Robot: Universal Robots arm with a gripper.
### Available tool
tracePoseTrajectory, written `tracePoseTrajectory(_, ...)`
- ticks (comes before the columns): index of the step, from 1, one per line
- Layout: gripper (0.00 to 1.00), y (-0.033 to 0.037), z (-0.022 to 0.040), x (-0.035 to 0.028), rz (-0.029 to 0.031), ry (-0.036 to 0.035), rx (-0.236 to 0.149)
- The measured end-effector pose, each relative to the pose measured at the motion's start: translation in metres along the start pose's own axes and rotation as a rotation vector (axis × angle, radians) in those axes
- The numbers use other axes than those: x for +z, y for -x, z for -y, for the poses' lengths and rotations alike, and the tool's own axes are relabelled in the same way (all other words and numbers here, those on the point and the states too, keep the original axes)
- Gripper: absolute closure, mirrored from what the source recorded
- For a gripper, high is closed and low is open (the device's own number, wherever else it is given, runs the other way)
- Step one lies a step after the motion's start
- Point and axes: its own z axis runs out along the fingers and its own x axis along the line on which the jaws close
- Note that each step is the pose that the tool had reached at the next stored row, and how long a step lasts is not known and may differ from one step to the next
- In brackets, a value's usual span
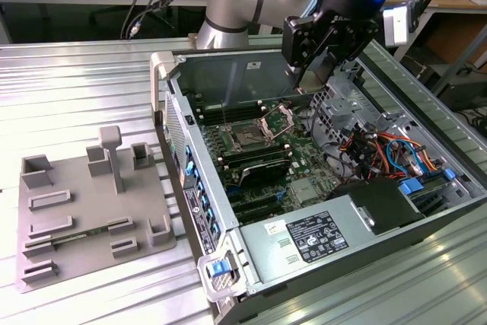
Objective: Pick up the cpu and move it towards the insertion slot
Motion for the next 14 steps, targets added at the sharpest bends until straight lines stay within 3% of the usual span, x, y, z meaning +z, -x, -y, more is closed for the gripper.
tracePoseTrajectory(10,0.45,0.0118,0.0001,0.0017,0.0,-0.0001,0.0)
tracePoseTrajectory(14,0.45,0.0122,-0.0014,0.0033,0.0,-0.0002,0.0)
